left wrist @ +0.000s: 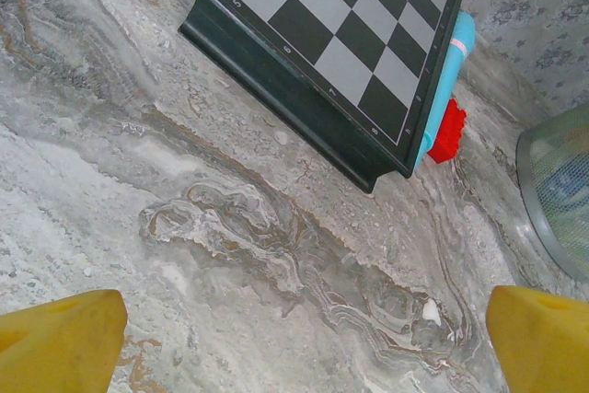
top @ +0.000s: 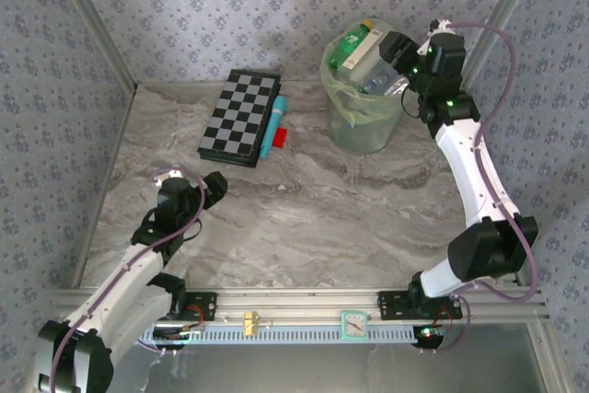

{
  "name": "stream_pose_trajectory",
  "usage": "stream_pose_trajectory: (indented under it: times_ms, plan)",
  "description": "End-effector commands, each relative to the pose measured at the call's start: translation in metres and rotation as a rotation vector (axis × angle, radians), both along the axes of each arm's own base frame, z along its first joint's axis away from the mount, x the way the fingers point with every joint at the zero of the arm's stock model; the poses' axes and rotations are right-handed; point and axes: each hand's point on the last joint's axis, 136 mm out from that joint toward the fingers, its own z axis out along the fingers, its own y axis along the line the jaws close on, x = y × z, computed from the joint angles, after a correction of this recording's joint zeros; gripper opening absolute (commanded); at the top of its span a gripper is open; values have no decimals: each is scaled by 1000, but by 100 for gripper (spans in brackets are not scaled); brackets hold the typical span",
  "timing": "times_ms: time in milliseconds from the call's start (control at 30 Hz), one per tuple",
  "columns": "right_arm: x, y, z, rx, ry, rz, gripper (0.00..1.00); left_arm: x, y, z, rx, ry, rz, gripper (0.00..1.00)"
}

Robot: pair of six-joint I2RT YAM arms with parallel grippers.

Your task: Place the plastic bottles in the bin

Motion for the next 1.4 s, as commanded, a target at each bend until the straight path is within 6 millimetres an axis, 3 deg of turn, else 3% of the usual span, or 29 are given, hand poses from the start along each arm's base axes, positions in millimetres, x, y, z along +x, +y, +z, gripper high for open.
stream_pose_trajectory:
  times_ms: [0,233,400,600,700,800,900,1067,1233,1367]
  plan:
    - [14,15,3,-55,-4,79,73,5,-3,10,-30,-27,-4,100]
    - [54,57,-9,-26,23,262,70,1,-1,13,-28,-29,1,100]
    - [78,75,-26,5,63,341,69,-2,3,16,-18,-36,11,100]
    - [100,72,-66,41,186,323,68,-3,3,18,-14,-38,10,100]
    - [104,66,-88,47,253,306,68,-3,4,18,-13,-40,11,100]
    - [101,63,-95,46,274,289,67,-3,4,18,-11,-38,12,100]
    - [95,57,-84,29,242,257,67,-2,4,19,-7,-41,12,100]
    - [78,46,-45,-6,139,217,67,1,6,23,15,-47,18,100]
    - [50,35,0,-58,27,179,70,6,7,29,33,-57,16,100]
    - [26,23,17,-106,-18,145,73,10,7,32,51,-60,14,100]
